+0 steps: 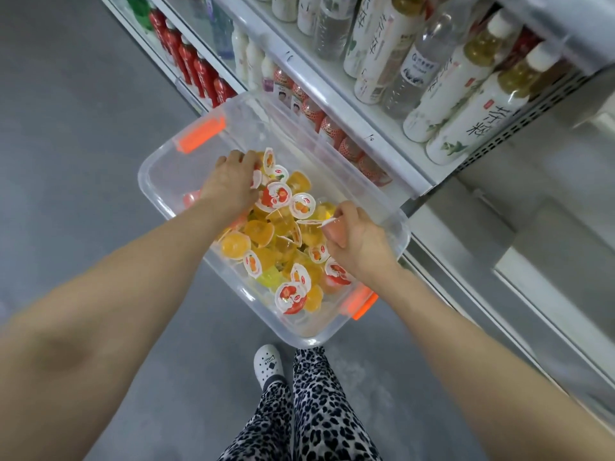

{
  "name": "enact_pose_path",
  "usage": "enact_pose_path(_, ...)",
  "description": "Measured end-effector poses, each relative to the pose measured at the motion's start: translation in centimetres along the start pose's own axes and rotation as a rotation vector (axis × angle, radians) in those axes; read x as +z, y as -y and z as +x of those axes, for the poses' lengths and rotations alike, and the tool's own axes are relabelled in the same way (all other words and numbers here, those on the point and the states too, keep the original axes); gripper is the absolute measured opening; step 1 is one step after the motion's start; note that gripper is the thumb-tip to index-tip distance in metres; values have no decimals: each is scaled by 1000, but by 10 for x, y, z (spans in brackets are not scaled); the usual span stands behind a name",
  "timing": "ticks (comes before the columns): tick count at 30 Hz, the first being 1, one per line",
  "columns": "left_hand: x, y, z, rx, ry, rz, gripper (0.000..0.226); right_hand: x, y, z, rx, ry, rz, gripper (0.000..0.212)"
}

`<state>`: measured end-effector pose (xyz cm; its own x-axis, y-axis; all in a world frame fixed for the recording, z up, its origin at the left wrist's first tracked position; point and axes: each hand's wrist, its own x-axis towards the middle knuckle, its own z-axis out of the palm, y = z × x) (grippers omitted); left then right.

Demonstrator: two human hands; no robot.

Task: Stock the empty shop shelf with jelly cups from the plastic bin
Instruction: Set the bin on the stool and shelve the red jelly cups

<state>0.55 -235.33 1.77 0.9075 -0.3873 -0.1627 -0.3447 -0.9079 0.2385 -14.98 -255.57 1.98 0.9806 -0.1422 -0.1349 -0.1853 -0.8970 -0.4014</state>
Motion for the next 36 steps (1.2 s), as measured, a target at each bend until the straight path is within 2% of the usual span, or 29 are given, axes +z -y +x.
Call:
enact_pose_path(5,-23,-7,-35,-10,-83,-188,52,-13,4,-13,-44,-70,96,41)
enact_pose_path(15,-57,-58,-111,225,-125,-258,49,-68,12,-73,92,-338,283,45)
enact_pose_path(20,-75,-111,-135,347,-121,-342,52,-105,-1,-113,178,-495,437,28)
enact_pose_path(33,-97,-279,-132,605,-21,-596,49,-217,-93,-183,227,-801,406,30)
enact_pose_path(36,-103,-332,-126,667,-33,-575,48,-251,-131,-188,235,-854,434,27)
